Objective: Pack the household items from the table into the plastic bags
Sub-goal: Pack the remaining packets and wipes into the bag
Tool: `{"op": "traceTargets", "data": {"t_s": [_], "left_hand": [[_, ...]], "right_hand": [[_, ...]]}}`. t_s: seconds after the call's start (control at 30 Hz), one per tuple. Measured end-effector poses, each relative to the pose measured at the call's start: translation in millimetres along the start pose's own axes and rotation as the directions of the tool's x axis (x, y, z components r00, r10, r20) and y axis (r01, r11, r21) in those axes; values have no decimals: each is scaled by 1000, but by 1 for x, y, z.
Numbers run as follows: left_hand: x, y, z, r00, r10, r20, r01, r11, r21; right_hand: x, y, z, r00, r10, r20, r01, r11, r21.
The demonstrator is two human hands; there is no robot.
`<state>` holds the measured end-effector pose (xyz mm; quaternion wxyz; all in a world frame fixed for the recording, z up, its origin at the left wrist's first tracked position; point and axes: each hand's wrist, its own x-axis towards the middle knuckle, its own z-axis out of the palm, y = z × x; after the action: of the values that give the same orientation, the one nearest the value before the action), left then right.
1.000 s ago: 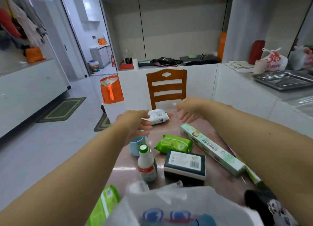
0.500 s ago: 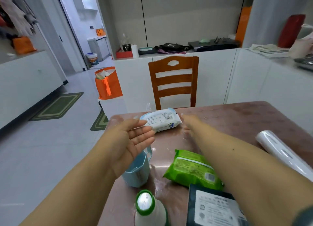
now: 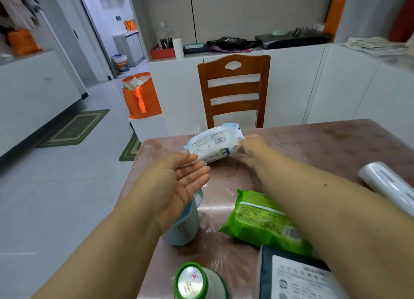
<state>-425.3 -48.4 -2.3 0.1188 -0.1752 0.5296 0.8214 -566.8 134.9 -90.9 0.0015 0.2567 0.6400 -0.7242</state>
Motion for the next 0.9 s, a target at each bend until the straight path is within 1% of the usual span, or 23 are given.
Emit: {"op": "traceTargets", "data": {"t_s": [0.03, 0.07, 0.1, 0.13, 0.2, 0.23, 0.27, 0.3, 0.33, 0.37, 0.4, 0.43, 0.47, 0.5, 0.53, 0.57, 0.6, 0.63, 0.67, 0.7, 0.77, 0.9], "left_hand": [[1, -1, 2, 1000, 19, -17, -19, 999, 30], [3, -1, 3, 998, 52, -39, -48, 996, 76], [5, 0, 5, 992, 107, -59, -96, 981, 166], [6, 2, 5, 981, 184, -66, -156, 940, 303], [4, 9, 8, 944, 331, -7, -268, 777, 570], [1, 13, 10, 931, 364, 20, -290, 706, 647], [-2, 17, 12, 930, 364, 50, -298, 670, 680], [-6, 20, 16, 940, 329, 87, -300, 681, 668], [-12, 23, 20, 955, 263, 135, -290, 744, 603], [-18, 24, 24, 964, 182, 195, -257, 827, 500], [-21, 22, 27, 965, 126, 232, -214, 888, 407], [-23, 20, 27, 965, 103, 240, -183, 923, 338], [-24, 18, 26, 970, 99, 223, -164, 941, 296], [-25, 17, 23, 974, 106, 201, -157, 952, 262], [-25, 17, 20, 977, 110, 182, -152, 960, 236], [-25, 17, 17, 981, 107, 162, -141, 967, 212], [-24, 19, 14, 984, 103, 144, -128, 975, 183], [-25, 20, 11, 986, 105, 129, -126, 979, 160], [-25, 21, 8, 986, 117, 119, -134, 980, 147], [-27, 21, 6, 984, 133, 116, -149, 979, 139], [-30, 21, 1, 984, 146, 101, -158, 979, 128], [-41, 22, -7, 992, 119, 47, -123, 986, 114]], "right_hand": [[-12, -10, 1, 1000, -19, 6, 19, 999, 43], [-22, -21, 0, 997, -74, 19, 73, 997, 24], [-34, -35, -3, 987, -155, 38, 157, 986, -58], [-49, -52, -7, 970, -234, 63, 241, 960, -140], [-78, -86, -18, 926, -357, 119, 376, 895, -242], [-93, -100, -23, 915, -375, 152, 403, 878, -260], [-106, -111, -25, 909, -372, 189, 413, 870, -270], [-117, -118, -26, 903, -368, 224, 419, 871, -258], [-129, -122, -24, 895, -361, 263, 420, 880, -222], [-137, -123, -24, 882, -352, 312, 413, 898, -154], [-141, -119, -27, 874, -332, 355, 377, 924, -64], [-140, -113, -32, 878, -290, 381, 311, 950, 7], [-136, -102, -39, 894, -215, 393, 234, 972, -3], [-130, -86, -46, 912, -120, 392, 193, 969, -152], [-126, -69, -53, 917, -18, 399, 210, 871, -444], [-124, -51, -59, 910, 108, 399, 258, 605, -753], [-123, -33, -62, 907, 219, 360, 307, 240, -921], [-125, -19, -63, 908, 280, 311, 339, -56, -939], [-130, -10, -64, 909, 313, 276, 343, -186, -921], [-134, -5, -65, 910, 328, 254, 325, -183, -928], [-133, -1, -67, 914, 316, 254, 294, -86, -952], [-136, -3, -70, 935, 254, 248, 233, 87, -969]]}}
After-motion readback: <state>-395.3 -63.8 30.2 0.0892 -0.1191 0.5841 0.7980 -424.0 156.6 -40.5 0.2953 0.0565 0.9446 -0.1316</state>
